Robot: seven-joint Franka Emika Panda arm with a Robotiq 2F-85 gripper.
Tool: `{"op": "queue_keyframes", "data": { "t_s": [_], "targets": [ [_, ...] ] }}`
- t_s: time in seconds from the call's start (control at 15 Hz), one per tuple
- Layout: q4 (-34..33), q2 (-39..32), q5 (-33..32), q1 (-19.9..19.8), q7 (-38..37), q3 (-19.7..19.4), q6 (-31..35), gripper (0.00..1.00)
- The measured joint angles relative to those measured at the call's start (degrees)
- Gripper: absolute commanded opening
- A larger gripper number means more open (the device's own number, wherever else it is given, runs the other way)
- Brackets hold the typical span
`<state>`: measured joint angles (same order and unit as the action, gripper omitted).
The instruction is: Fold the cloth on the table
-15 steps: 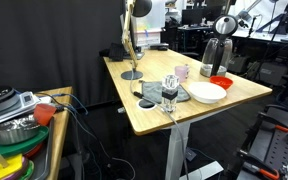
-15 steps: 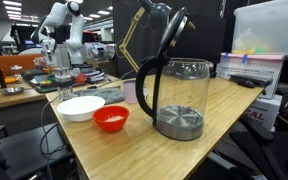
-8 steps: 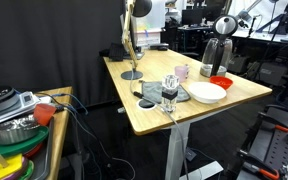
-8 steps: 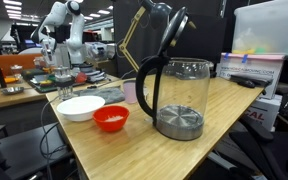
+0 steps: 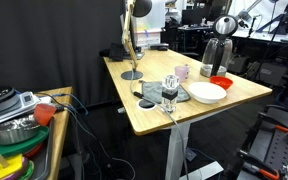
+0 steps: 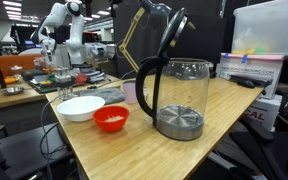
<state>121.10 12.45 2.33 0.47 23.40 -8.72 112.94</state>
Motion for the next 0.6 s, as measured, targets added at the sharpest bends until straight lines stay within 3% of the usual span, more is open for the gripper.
{"op": "queue_keyframes", "data": {
  "t_s": [0.33,0.6],
  "targets": [
    [0.0,-0.2,0.0,0.0,0.1,0.4,0.3,1.0],
    [-0.2,-3.8,0.0,1.0,0.2,3.2,5.2,1.0]
  ]
}}
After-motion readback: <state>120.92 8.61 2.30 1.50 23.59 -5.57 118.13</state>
